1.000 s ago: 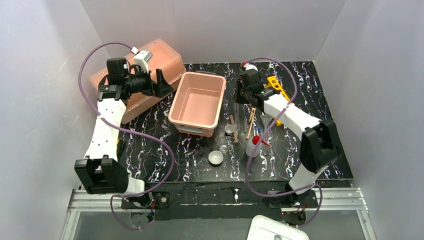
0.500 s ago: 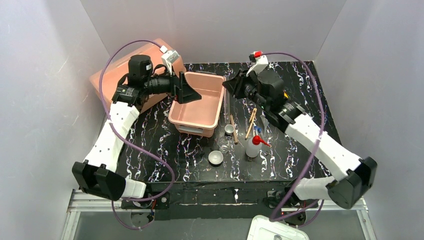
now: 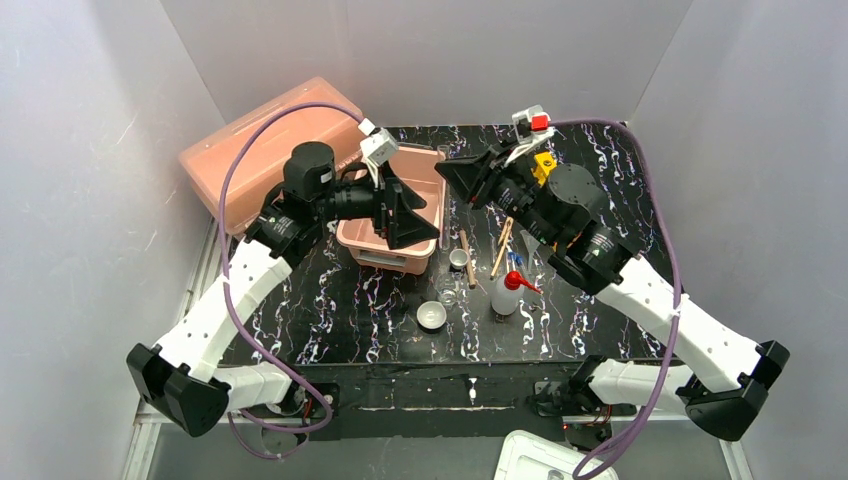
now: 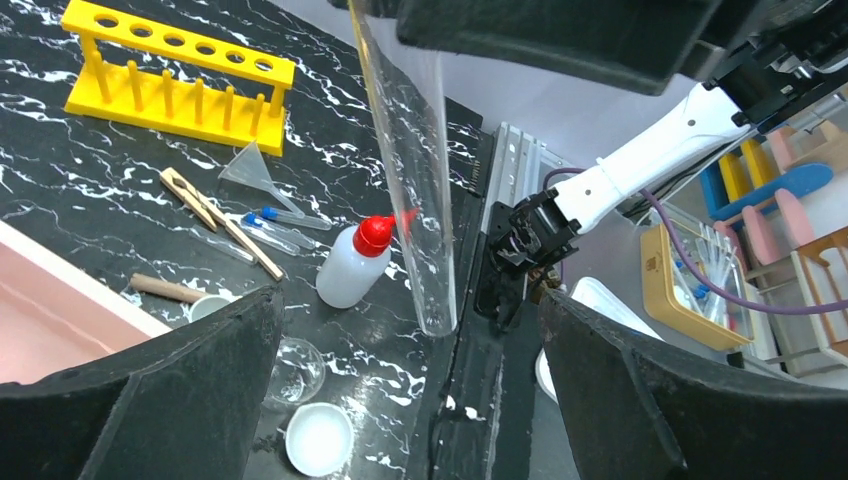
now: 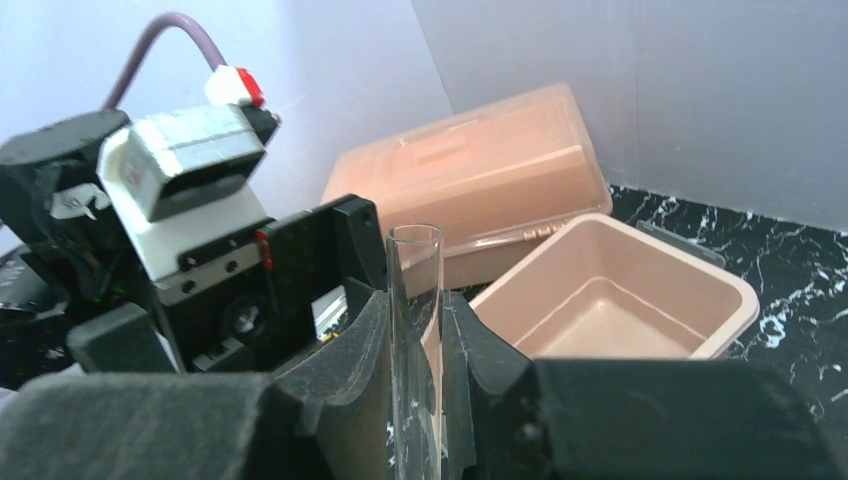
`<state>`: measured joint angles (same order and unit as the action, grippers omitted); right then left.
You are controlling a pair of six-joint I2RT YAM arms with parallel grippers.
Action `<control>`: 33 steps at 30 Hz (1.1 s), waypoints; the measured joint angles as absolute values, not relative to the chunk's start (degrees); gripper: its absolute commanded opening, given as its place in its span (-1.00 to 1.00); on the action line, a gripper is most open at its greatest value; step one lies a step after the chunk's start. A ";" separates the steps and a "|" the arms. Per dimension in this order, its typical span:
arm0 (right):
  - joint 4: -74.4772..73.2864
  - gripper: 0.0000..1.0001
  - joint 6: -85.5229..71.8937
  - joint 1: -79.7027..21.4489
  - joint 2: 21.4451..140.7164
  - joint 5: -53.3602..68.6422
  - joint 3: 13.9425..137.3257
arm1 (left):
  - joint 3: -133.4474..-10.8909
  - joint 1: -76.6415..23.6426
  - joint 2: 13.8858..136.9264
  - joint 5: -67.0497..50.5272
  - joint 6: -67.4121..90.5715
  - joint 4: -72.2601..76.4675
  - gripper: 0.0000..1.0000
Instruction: Organize the chemistry lab equipment
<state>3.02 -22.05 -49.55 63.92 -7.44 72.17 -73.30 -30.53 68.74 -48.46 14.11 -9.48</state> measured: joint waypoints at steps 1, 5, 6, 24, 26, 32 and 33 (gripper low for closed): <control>3.80 -0.79 -21.95 -49.72 63.64 -7.46 72.09 | -73.21 -31.13 68.91 -47.86 14.03 -8.66 0.92; 6.59 -0.80 -21.62 -50.15 62.95 -7.43 71.21 | -73.21 -32.70 70.09 -45.64 13.54 -5.51 0.83; 7.23 -0.80 -21.59 -50.25 62.94 -7.41 70.97 | -73.21 -32.80 70.50 -45.20 13.57 -4.68 0.79; 14.71 -0.30 -19.64 -50.68 62.27 -11.58 66.38 | -75.60 -33.73 76.71 -45.91 14.89 3.58 -1.00; 15.07 0.07 -19.43 -50.79 62.18 -11.69 66.22 | -75.61 -33.76 76.66 -45.88 14.61 3.65 -1.00; 8.47 0.47 -17.88 -50.87 62.03 -10.58 67.91 | -75.98 -33.38 76.62 -44.30 13.35 2.55 -1.00; 5.44 0.47 -17.59 -50.77 62.08 -9.78 69.22 | -76.08 -33.23 76.62 -44.00 12.79 2.21 -1.00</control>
